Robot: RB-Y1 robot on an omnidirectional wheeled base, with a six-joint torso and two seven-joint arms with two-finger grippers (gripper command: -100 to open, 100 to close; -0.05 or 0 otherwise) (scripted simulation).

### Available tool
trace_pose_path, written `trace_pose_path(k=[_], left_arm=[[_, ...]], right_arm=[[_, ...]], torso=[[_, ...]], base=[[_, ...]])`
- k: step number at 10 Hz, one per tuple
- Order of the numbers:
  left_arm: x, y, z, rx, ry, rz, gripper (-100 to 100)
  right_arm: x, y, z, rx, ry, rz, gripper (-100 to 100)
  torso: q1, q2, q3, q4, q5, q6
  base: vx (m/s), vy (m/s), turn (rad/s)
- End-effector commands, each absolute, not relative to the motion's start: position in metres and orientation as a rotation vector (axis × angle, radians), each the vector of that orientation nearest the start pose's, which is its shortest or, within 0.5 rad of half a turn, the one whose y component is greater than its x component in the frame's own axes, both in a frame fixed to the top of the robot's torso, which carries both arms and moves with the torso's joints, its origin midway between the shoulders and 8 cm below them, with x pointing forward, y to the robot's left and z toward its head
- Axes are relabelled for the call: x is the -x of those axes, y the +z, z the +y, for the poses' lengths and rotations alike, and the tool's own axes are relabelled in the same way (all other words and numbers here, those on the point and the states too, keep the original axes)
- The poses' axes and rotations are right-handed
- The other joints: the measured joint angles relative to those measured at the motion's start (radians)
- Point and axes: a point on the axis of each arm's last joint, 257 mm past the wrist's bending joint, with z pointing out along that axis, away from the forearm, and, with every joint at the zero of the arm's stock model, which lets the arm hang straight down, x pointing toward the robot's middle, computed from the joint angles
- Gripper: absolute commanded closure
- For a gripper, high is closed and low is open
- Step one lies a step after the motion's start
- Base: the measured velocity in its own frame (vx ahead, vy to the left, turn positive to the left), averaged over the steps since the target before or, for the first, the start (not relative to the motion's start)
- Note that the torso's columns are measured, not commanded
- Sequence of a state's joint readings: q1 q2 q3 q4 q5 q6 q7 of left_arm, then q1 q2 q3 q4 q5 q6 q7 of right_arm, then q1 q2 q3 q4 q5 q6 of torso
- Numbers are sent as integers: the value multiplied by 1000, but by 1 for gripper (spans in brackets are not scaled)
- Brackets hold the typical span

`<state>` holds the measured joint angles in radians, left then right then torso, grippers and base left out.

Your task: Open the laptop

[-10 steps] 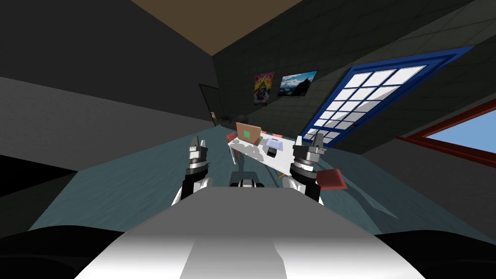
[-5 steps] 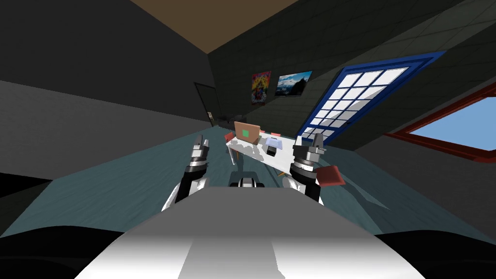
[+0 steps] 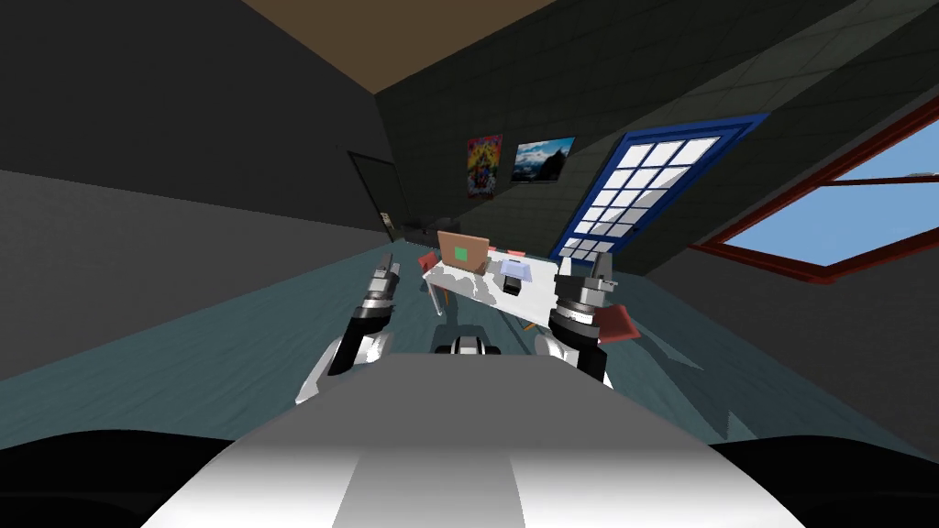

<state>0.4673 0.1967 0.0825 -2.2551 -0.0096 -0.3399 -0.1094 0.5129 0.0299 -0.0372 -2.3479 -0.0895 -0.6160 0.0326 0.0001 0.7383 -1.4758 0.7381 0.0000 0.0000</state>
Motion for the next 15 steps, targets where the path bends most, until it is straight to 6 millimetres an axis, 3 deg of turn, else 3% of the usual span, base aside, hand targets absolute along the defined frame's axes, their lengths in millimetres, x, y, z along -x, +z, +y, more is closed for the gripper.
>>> trace_pose_path(k=[1,15], left_arm=[[-383,-6,296,583,-1064,924,-100],[-428,-25,309,734,-990,1082,-100]], right_arm=[[-301,70,-300,-575,1314,418,0],[-301,70,-300,-575,1314,418,0]], torso=[[0,0,0,0,0,0],[0,0,0,0,0,0]], base=[[41,50,-59],[40,60,-155]])
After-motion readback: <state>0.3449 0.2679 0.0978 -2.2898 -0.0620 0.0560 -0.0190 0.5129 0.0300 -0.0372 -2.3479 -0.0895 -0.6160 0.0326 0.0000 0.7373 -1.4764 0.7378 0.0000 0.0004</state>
